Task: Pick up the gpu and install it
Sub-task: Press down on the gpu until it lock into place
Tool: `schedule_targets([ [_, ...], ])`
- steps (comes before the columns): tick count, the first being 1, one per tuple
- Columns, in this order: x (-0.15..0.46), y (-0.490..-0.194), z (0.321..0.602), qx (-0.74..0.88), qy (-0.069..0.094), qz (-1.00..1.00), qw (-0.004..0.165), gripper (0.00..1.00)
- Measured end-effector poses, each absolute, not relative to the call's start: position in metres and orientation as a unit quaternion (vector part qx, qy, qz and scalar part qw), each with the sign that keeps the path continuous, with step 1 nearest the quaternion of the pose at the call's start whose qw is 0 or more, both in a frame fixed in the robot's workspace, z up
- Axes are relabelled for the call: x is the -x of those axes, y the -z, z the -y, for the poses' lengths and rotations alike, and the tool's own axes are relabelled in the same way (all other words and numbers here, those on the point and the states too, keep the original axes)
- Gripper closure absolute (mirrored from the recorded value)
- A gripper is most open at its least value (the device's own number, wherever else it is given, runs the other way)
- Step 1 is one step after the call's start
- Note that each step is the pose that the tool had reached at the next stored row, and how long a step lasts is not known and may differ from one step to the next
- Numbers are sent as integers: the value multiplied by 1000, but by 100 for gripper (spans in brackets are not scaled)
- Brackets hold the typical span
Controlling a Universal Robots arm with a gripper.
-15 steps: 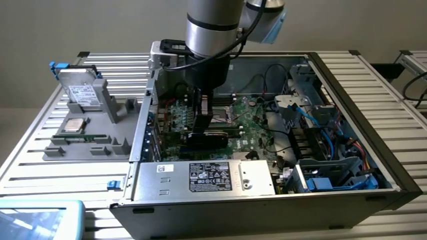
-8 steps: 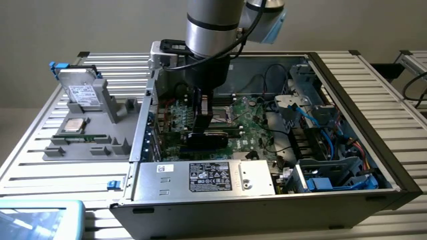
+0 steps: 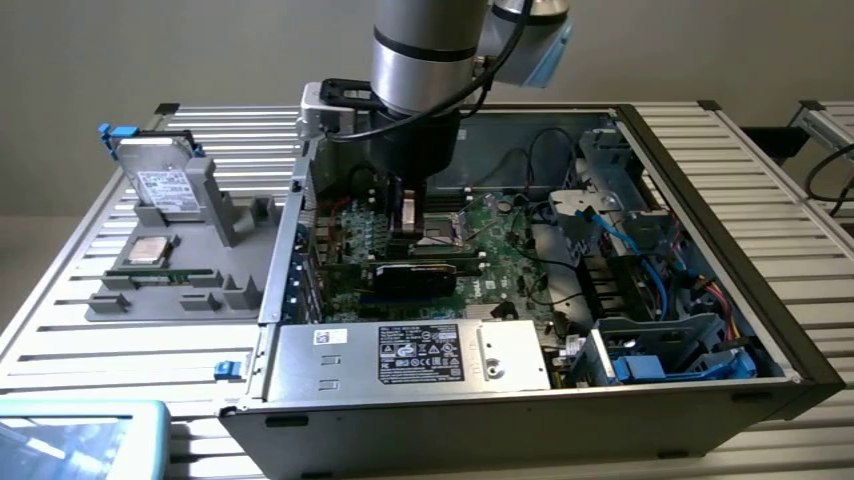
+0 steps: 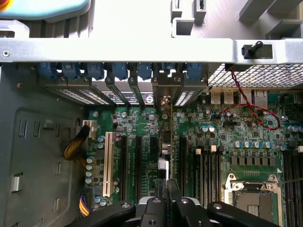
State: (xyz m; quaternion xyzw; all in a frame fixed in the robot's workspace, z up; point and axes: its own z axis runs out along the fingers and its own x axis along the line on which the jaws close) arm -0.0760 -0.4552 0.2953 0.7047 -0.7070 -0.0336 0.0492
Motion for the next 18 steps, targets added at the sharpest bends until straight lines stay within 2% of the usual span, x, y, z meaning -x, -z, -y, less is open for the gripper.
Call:
schedule_targets([
  [1, 76, -295, 455, -703, 33, 708, 48, 88],
  [7, 84, -293, 454, -703, 29, 709, 44, 88],
  [18, 103, -284, 450, -703, 8, 710, 27, 88],
])
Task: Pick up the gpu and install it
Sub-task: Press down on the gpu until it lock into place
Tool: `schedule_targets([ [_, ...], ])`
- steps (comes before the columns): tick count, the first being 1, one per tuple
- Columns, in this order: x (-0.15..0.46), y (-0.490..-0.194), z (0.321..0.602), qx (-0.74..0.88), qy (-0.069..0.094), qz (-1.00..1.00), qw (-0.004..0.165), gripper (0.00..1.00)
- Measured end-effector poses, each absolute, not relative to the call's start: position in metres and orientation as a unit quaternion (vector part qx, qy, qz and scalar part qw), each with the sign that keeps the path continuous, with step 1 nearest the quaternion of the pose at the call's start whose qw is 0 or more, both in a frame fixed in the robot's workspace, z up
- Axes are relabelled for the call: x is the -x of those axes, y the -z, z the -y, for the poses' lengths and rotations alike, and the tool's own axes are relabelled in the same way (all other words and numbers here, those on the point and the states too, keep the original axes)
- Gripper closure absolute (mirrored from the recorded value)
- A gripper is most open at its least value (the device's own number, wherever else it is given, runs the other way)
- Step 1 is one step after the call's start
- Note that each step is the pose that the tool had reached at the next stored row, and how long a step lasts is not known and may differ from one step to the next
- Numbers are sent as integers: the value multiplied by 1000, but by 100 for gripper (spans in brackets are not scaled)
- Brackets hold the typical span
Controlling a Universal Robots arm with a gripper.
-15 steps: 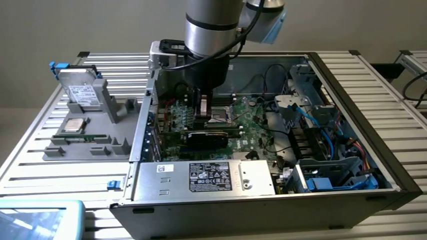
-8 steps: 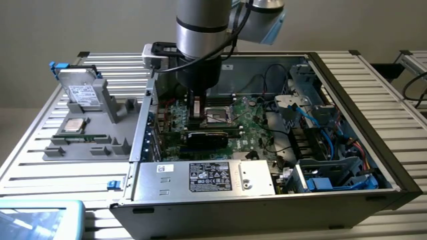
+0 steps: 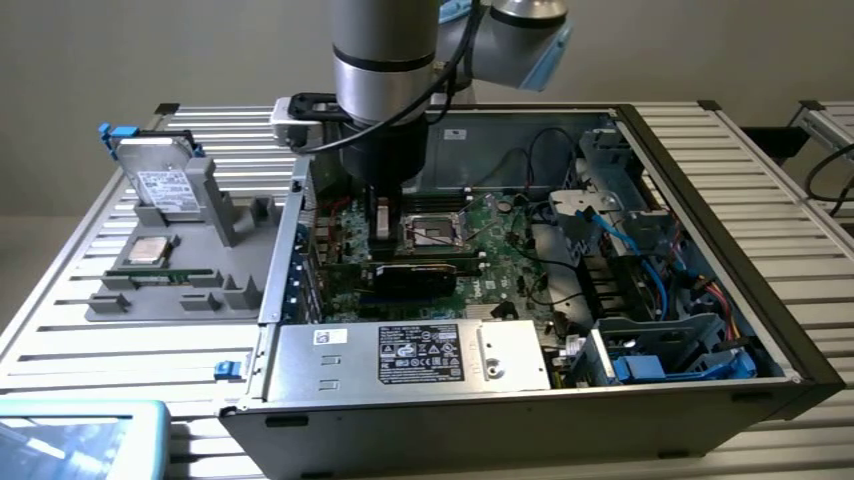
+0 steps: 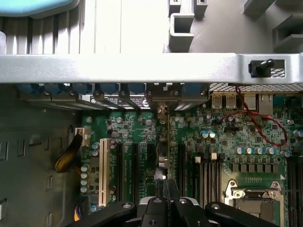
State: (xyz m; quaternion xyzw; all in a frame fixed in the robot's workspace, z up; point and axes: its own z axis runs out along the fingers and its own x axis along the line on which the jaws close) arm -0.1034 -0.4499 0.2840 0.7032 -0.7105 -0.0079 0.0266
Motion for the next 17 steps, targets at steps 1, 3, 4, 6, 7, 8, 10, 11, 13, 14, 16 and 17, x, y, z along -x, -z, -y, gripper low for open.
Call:
schedule_targets([
  [1, 104, -282, 449, -703, 8, 711, 26, 88],
  [3, 104, -280, 449, -703, 7, 711, 26, 88],
  [4, 104, -278, 449, -703, 6, 711, 26, 88],
  [6, 104, -276, 449, -703, 6, 711, 26, 88],
  [7, 104, -276, 449, -703, 6, 711, 26, 88],
  [8, 104, -276, 449, -703, 6, 711, 26, 88],
  [10, 104, -276, 448, -703, 6, 711, 26, 88],
  [11, 105, -276, 448, -703, 6, 711, 25, 88],
  [13, 105, -274, 448, -703, 6, 711, 25, 88],
  [14, 106, -274, 448, -703, 6, 711, 25, 88],
  [16, 107, -273, 448, -703, 5, 711, 25, 88],
  [17, 108, -273, 447, -703, 5, 711, 25, 88],
])
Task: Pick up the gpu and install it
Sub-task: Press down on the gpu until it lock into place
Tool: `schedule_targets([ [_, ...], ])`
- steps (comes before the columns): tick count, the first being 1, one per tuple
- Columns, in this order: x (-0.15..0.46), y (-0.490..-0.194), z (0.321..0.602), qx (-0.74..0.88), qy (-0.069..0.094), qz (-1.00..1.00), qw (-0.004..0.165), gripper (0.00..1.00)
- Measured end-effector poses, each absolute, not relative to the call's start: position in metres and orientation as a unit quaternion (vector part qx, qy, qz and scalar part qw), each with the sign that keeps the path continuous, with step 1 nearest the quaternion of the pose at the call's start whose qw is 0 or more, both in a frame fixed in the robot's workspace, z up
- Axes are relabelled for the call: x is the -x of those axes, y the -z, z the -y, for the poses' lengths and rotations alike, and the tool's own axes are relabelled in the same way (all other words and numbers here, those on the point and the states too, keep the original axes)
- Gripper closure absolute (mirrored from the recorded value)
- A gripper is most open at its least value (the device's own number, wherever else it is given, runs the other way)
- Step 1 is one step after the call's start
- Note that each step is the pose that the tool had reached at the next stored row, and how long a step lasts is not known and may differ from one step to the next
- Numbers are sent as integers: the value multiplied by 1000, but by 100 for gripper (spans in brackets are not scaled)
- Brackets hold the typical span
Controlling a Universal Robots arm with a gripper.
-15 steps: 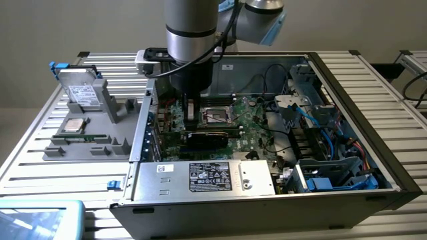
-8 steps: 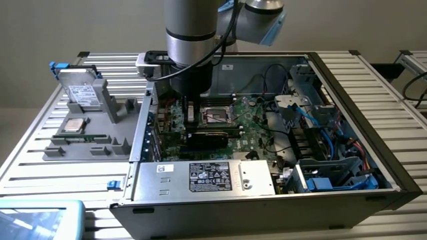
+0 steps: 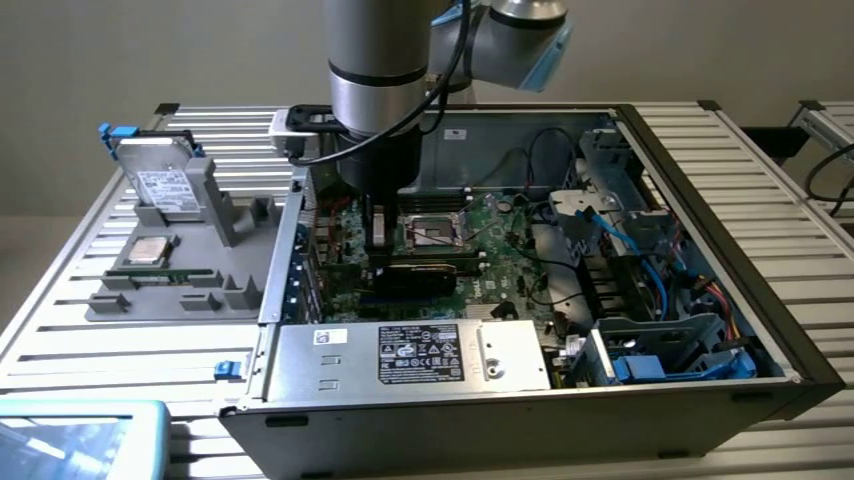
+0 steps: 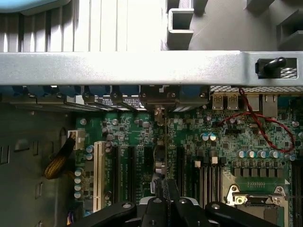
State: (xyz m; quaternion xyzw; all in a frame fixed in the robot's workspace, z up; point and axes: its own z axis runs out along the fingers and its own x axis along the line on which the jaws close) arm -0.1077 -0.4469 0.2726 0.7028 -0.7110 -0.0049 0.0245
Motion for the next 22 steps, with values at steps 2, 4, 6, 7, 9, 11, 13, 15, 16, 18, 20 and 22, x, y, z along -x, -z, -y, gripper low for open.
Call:
schedule_targets([
  [2, 108, -272, 447, -703, 4, 711, 24, 88],
  [4, 109, -270, 447, -703, 3, 711, 23, 88],
  [6, 109, -269, 447, -703, 2, 711, 23, 88],
  [7, 110, -268, 447, -703, 2, 711, 22, 88],
  [9, 110, -267, 447, -703, 2, 711, 22, 88],
  [11, 111, -267, 447, -703, 2, 711, 22, 88],
  [13, 111, -266, 447, -703, 2, 711, 21, 88],
  [15, 111, -266, 447, -703, 1, 711, 21, 88],
  [16, 111, -266, 447, -703, 1, 711, 21, 88],
  [18, 111, -271, 446, -703, 2, 711, 20, 88],
  [20, 110, -281, 447, -703, 1, 711, 21, 88],
  [22, 106, -286, 447, -703, 2, 711, 21, 88],
])
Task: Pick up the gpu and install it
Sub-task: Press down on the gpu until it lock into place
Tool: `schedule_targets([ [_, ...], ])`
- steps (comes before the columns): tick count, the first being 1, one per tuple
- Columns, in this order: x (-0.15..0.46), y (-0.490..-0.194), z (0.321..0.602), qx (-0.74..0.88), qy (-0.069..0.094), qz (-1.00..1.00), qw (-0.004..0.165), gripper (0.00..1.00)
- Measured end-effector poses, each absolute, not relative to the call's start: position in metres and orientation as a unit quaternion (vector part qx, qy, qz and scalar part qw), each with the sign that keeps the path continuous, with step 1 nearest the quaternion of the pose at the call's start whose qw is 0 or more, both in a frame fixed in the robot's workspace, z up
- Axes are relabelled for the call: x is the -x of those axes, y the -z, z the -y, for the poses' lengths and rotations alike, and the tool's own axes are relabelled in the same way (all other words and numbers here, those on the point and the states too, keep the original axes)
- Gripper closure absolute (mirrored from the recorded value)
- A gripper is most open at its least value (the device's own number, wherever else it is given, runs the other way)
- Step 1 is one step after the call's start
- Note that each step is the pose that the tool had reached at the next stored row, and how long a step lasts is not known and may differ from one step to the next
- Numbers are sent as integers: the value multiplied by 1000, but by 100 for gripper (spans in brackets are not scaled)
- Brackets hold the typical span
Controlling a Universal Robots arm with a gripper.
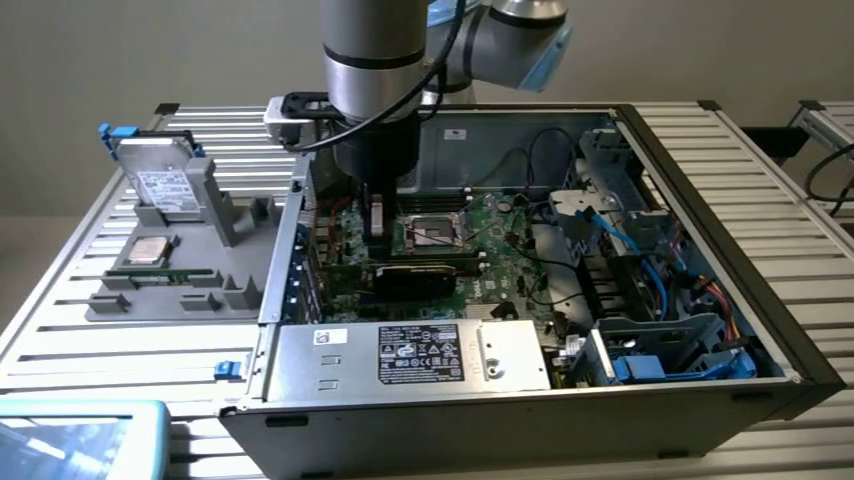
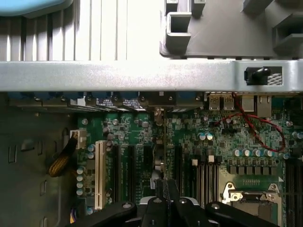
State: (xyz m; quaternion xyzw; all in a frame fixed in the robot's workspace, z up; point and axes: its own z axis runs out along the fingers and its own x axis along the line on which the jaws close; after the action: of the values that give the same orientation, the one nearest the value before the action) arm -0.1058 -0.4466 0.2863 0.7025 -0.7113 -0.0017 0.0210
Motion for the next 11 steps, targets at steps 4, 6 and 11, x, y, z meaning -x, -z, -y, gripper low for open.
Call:
schedule_targets([
  [4, 90, -286, 447, -703, 3, 711, 21, 88],
  [6, 87, -283, 447, -703, 4, 711, 20, 88],
  [11, 86, -274, 449, -703, 6, 711, 19, 88],
])
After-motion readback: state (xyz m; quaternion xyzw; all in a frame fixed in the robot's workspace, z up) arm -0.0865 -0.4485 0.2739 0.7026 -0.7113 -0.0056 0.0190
